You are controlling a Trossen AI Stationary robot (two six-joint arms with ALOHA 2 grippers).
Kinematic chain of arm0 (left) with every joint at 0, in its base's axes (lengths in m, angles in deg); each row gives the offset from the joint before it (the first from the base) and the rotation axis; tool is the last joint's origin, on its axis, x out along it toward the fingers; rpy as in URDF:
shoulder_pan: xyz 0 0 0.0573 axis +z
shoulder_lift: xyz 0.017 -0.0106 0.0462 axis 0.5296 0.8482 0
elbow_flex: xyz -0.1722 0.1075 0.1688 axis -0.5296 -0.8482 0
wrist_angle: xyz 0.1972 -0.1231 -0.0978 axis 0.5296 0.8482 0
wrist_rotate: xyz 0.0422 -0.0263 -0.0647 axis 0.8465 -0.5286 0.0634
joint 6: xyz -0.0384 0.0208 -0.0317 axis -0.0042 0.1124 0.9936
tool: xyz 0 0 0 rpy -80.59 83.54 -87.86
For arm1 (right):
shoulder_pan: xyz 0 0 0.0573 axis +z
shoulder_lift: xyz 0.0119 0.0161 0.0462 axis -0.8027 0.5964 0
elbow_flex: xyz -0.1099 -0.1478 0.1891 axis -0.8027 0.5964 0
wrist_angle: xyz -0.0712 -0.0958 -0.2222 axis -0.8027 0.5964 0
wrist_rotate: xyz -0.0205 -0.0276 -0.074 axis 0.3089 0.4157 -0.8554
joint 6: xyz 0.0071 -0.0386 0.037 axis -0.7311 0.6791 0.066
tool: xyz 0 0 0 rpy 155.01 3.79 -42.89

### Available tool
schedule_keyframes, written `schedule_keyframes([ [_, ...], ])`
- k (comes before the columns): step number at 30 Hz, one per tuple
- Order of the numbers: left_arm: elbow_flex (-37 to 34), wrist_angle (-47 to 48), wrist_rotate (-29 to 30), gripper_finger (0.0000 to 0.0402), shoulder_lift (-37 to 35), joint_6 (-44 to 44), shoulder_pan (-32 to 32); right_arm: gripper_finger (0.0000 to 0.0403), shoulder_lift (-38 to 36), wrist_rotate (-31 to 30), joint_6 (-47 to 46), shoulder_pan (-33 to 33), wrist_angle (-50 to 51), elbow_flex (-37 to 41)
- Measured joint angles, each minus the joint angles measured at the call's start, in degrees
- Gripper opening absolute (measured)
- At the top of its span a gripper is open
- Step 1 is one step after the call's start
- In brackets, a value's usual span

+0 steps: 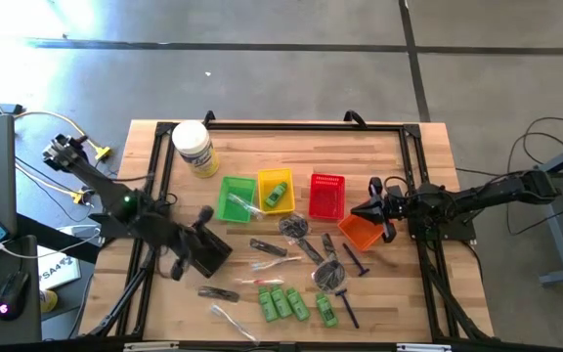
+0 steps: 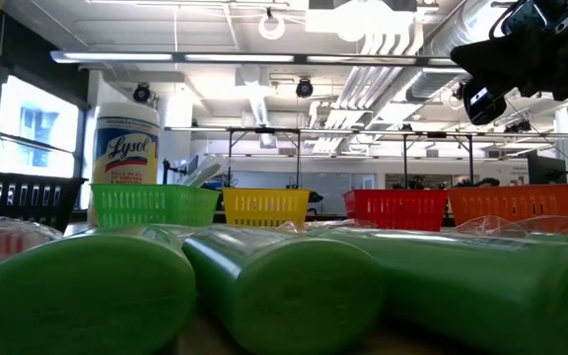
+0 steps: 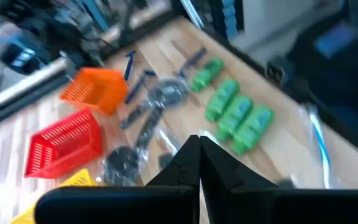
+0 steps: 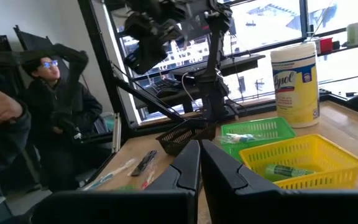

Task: Pick & Place Travel size toiletries
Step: Put the bottom blue razor into the black basket

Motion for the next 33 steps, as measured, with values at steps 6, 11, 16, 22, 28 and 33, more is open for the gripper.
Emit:
schedule_keyframes([
  [6,-6.9,-7.2,0.0,0.0002,-3.6,3.3,2.6,0.0007,0.0,-1.6,0.4,-0.1,0.1,0.0],
  [11,-7.6,-7.4,0.0,0.0001,-3.2,3.7,3.2,0.0007,0.0,-3.0,0.4,-0.1,0.6,0.0],
  [16,-7.6,-7.7,-0.1,0.0001,-3.3,4.0,3.2,0.0007,0.0,-3.0,0.4,-0.1,1.4,0.0],
  [22,-7.6,-7.7,-0.1,0.0000,-3.3,5.6,3.2,0.0007,0.0,-3.0,0.4,-0.1,1.4,0.0],
  [28,-7.6,-7.7,2.1,0.0000,-3.3,8.8,3.2,0.0007,0.0,-2.9,0.1,-0.1,2.2,0.0],
  [33,-7.6,-7.7,2.9,0.0000,-3.3,11.0,3.2,0.0007,0.0,-3.0,0.0,-0.1,2.2,0.0],
])
